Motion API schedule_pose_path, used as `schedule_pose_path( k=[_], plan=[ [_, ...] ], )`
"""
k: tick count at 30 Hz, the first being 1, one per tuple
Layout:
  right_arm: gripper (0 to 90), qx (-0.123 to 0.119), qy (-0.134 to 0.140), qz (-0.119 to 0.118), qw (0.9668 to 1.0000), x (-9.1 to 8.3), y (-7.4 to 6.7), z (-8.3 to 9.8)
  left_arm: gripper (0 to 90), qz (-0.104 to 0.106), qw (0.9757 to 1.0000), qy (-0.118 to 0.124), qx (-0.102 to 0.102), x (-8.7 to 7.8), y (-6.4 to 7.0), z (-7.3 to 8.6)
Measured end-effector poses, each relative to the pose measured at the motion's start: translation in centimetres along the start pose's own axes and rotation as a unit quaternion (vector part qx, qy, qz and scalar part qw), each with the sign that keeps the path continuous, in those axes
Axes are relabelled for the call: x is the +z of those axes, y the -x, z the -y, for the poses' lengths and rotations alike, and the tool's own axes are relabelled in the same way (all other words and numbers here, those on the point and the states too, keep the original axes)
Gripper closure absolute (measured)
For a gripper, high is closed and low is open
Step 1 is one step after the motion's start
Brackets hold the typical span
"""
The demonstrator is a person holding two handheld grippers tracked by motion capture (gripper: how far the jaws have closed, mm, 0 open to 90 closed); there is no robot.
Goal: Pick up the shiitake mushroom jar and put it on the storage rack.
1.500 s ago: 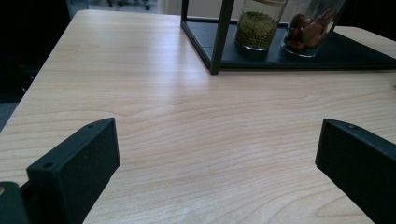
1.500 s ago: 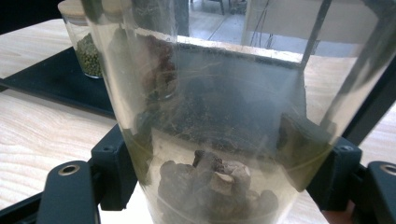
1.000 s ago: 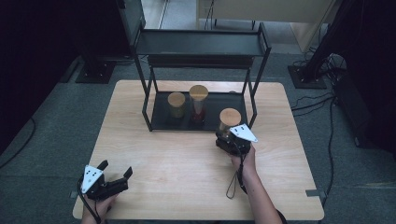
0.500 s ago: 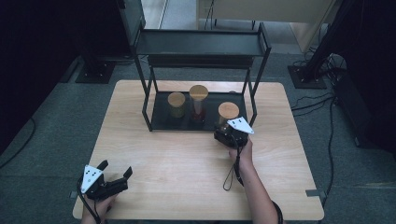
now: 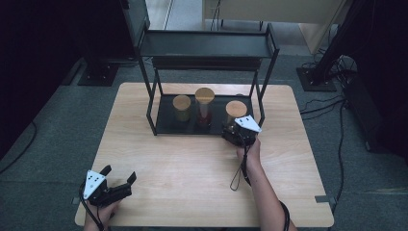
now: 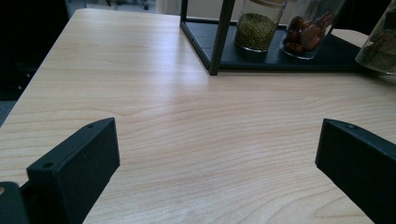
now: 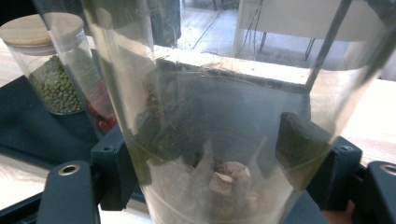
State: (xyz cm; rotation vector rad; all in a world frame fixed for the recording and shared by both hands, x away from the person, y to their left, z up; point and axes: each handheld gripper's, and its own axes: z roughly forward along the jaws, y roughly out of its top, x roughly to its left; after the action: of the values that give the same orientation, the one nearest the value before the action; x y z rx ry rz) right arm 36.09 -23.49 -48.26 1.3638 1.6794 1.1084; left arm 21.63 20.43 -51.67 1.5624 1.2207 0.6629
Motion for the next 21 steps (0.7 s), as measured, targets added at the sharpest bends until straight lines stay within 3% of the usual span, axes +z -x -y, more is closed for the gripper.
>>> schedule_pose_path(
  k=[21],
  plan=[
    [24.7,0.004,0.001,0.010,0.9999,1.7,0.6,-1.8,0.0,0.000,1.0000,0.001,-0.002,0.0,0.0,0.0]
  ],
)
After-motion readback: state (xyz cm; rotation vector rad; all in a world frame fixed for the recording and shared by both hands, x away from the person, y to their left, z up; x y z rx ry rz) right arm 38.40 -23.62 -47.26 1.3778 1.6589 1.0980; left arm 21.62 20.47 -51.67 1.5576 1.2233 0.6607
